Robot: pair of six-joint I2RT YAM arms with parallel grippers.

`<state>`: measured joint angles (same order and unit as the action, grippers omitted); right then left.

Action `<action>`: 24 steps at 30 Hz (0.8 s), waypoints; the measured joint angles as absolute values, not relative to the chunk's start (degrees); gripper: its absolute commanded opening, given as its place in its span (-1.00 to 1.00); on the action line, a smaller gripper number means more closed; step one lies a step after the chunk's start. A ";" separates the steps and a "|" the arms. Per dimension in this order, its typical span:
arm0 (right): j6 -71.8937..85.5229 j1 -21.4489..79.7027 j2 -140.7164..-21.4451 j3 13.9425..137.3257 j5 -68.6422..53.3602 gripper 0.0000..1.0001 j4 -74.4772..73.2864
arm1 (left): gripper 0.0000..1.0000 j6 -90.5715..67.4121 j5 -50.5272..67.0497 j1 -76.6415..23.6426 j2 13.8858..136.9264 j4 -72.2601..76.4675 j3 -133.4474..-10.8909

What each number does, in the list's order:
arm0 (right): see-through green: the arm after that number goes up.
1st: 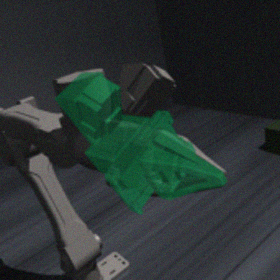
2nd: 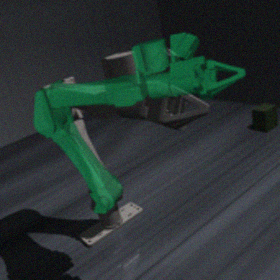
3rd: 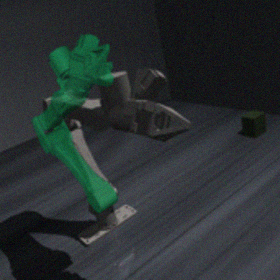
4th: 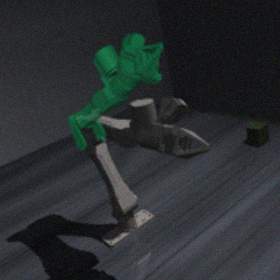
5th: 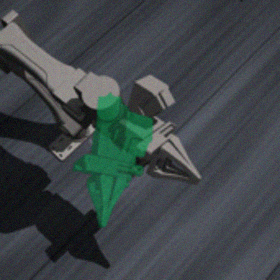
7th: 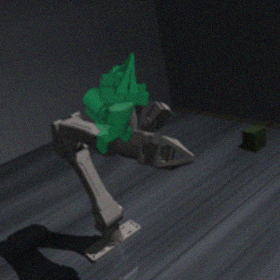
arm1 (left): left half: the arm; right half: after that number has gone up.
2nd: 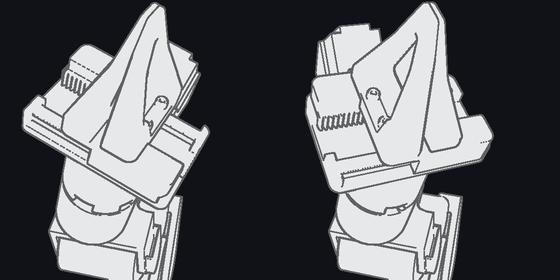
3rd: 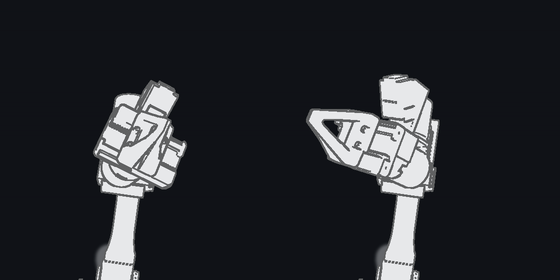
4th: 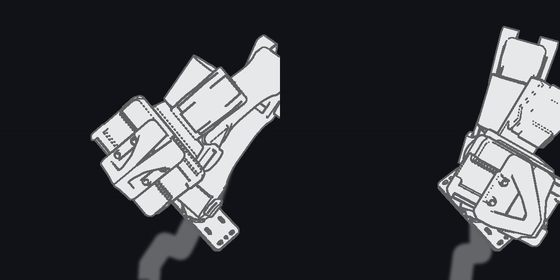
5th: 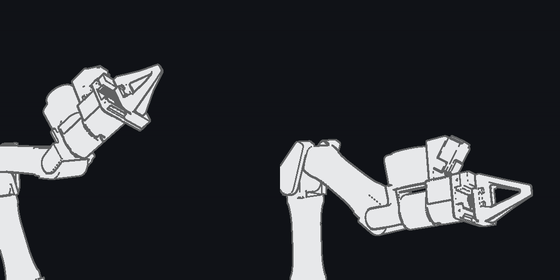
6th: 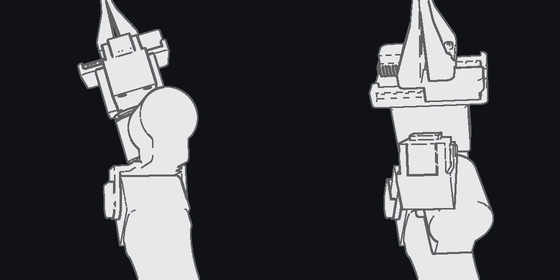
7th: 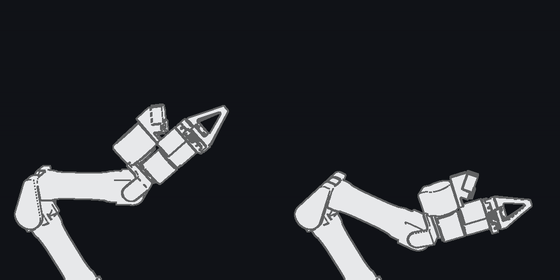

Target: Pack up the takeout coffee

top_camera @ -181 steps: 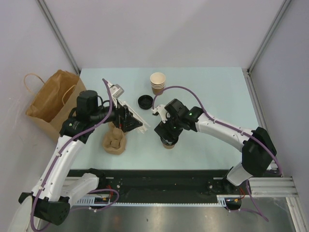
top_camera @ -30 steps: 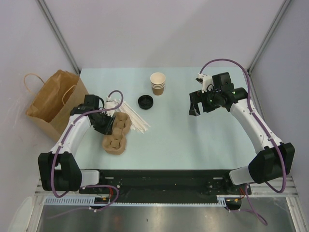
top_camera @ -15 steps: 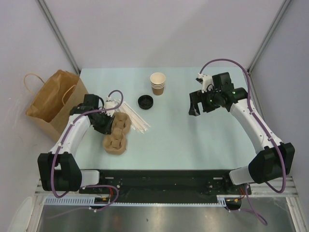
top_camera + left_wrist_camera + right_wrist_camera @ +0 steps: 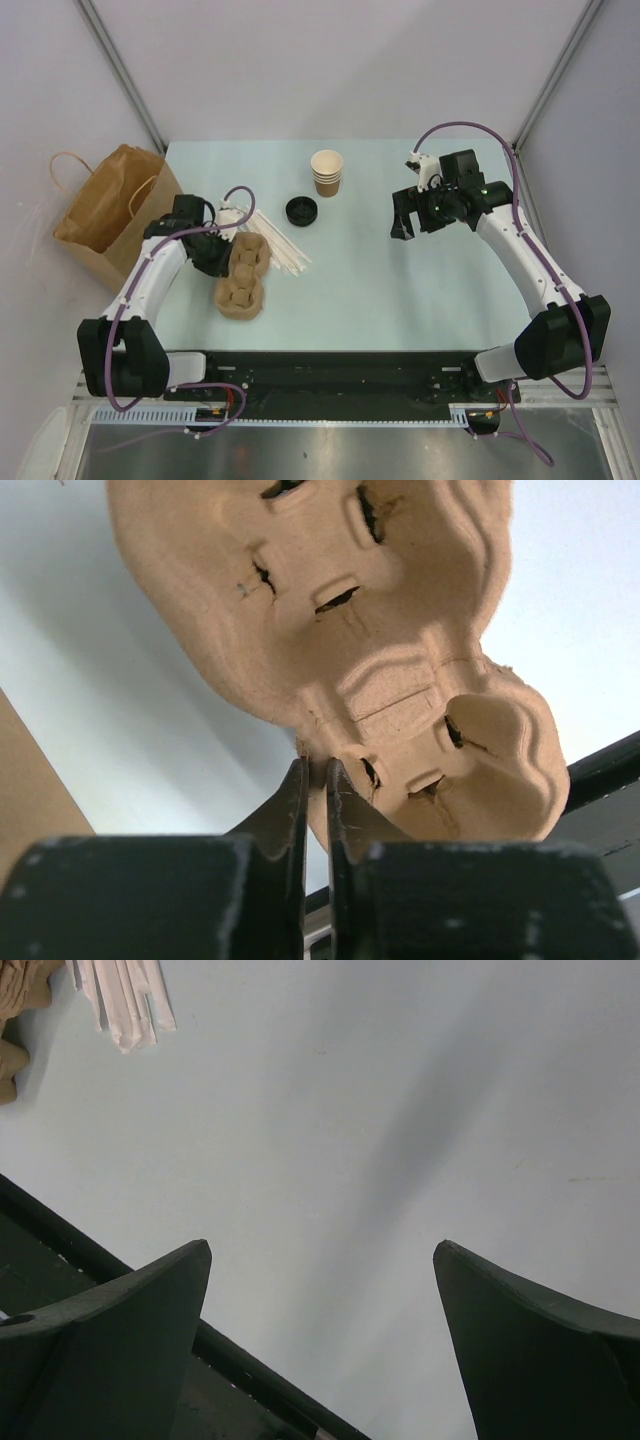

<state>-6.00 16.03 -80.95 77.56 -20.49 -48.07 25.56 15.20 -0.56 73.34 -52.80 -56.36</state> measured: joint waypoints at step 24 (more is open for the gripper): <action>-5.93 19.81 -80.95 77.43 -29.43 0.96 -46.41 | -1.00 27.51 21.67 3.84 70.08 -56.71 -61.08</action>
